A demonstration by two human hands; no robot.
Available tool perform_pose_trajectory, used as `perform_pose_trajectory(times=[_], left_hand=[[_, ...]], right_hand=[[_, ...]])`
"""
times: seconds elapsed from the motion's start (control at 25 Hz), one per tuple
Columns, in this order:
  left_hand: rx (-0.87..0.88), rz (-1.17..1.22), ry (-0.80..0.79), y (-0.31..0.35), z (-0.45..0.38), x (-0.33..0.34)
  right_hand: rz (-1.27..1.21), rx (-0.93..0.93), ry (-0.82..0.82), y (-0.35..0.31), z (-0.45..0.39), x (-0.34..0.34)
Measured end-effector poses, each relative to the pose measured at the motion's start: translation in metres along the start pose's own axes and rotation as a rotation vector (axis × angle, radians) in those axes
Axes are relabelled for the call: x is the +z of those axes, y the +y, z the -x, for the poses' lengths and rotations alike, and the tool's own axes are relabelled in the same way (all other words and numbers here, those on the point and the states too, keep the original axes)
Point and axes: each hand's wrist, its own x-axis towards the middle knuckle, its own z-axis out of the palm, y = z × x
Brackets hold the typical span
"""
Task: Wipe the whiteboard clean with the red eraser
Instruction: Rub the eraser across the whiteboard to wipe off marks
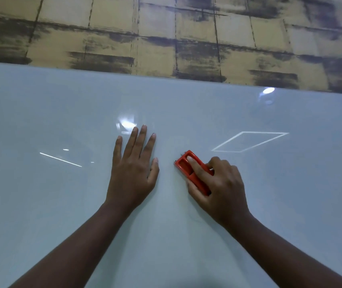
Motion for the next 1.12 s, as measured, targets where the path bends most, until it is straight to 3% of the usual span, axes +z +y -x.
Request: perform_pose_trajectory(times=[0.08, 0.28, 0.44, 0.64, 0.88, 1.04, 1.12], left_hand=[[0.02, 0.007, 0.008, -0.001, 0.009, -0.002], [0.032, 0.011, 0.009, 0.002, 0.036, -0.007], [0.01, 0.009, 0.004, 0.009, 0.051, -0.009], [-0.009, -0.008, -0.025, 0.017, 0.063, -0.01], [-0.028, -0.022, -0.061, 0.021, 0.071, -0.011], [-0.053, -0.033, -0.044, 0.03, 0.08, -0.014], [-0.053, -0.022, -0.037, 0.032, 0.088, -0.015]], right_hand=[[0.069, -0.02, -0.035, 0.019, -0.004, -0.005], [0.153, 0.472, 0.016, 0.064, 0.011, -0.022], [0.081, 0.613, 0.008, 0.047, 0.025, -0.029], [0.076, 0.459, -0.09, 0.006, 0.044, -0.03], [-0.041, 0.013, -0.266, -0.062, 0.098, -0.041], [-0.032, -0.15, -0.302, -0.041, 0.101, -0.046], [-0.011, -0.099, -0.269, -0.015, 0.087, -0.046]])
